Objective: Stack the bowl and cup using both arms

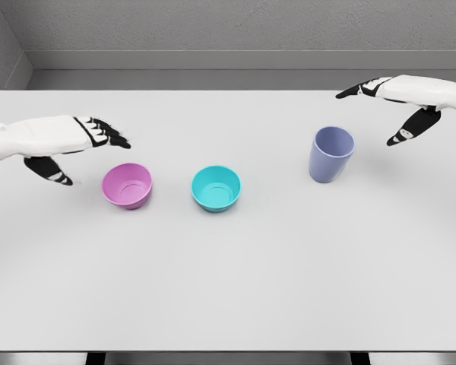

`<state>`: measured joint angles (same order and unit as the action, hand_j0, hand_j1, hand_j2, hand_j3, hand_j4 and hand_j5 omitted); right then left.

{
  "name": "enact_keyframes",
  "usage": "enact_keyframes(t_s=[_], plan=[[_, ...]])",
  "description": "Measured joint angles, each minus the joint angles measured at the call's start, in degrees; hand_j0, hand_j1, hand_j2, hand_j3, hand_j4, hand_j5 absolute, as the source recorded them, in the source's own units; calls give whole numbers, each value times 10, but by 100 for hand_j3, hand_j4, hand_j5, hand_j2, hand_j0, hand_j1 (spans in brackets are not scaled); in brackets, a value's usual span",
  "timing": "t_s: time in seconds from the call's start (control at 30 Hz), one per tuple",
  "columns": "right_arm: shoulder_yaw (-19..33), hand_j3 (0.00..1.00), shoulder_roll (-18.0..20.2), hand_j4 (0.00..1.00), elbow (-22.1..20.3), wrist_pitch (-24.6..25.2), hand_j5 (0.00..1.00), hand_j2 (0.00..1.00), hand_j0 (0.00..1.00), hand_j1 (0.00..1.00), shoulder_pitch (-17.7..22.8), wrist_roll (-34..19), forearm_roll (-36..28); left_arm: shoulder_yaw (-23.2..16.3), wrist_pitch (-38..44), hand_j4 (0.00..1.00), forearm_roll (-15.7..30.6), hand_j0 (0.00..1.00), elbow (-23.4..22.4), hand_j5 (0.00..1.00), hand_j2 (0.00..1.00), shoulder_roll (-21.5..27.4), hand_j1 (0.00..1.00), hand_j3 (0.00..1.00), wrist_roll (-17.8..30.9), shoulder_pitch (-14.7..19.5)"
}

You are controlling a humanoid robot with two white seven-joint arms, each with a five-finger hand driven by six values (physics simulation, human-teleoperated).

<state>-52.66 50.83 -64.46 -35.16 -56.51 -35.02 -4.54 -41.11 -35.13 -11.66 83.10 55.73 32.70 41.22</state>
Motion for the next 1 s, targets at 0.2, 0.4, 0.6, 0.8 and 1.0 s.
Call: enact_keyframes(t_s=[0.2,0.4,0.6,0.8,1.0], plan=[[-7,100,3,100,0,0,100,100,100,100,-2,0,0,-4,0,100,-11,100,-26,100,100,-37,100,100,20,2],[-15,100,6,100,-1,0,100,100,100,100,-10,0,0,-8,0,100,-20,100,-33,100,100,-61,100,100,23,-1],[-55,100,2,100,-3,0,100,100,100,100,-47,0,1,-9,0,100,-25,100,-48,100,100,-72,100,100,23,-4],[-84,100,-3,100,-4,0,100,100,100,100,-47,0,3,-10,0,100,-24,100,-81,100,100,-84,100,100,23,-4],[-95,100,-17,100,-6,0,100,100,100,100,-47,0,3,-10,0,100,-25,100,-88,100,100,-94,100,100,23,-4]])
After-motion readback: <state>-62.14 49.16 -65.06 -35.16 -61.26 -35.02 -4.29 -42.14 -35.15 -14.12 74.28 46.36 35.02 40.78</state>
